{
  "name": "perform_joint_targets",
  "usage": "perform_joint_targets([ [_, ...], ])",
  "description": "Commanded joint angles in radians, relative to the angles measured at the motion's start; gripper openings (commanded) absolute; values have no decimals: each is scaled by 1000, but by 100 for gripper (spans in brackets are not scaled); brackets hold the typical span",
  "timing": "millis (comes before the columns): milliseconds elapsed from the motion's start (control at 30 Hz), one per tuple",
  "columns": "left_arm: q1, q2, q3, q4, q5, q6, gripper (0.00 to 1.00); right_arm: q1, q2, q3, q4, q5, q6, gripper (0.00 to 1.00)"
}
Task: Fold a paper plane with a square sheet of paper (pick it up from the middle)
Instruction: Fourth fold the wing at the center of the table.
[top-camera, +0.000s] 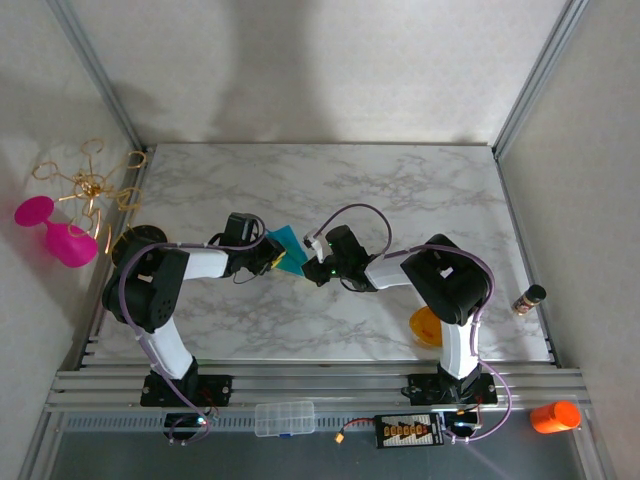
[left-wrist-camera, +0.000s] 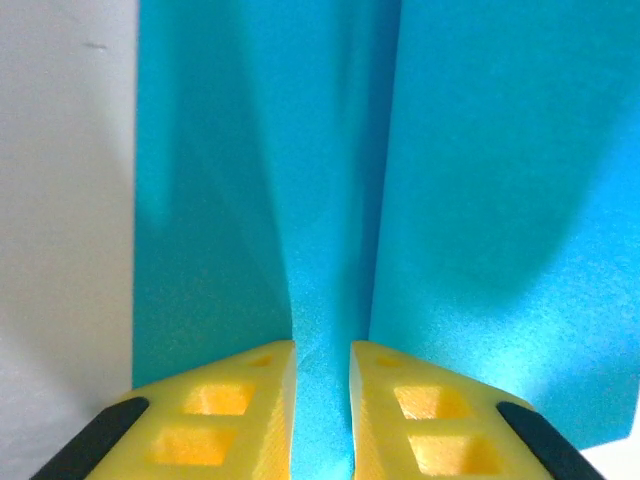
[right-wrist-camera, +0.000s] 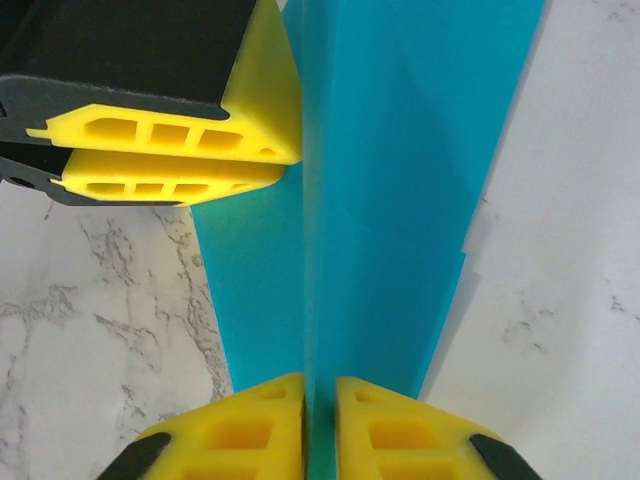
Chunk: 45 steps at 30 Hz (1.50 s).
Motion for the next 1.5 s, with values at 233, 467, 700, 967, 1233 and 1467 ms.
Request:
perform_joint_targets([
  [233,-10,15,0,-53,-17,22,20,-6,3,28,-9,-61,20,5],
  [467,-5,-62,12,-100,-73,52,19,-9,19,29,-8,-114,82,3],
  [700,6,-170,-28,-94,-109,80,20,-21,42,43,-19,-187,170,2],
  [967,8,-236,-125,4,-77,60,20,-25,71,65,-41,-226,217,2],
  [1233,7,-212,-165,114,-25,21,22,-25,99,78,-63,-254,276,0],
  [1467,2,-188,-173,176,-8,7,23,-24,112,99,-113,-267,345,0],
])
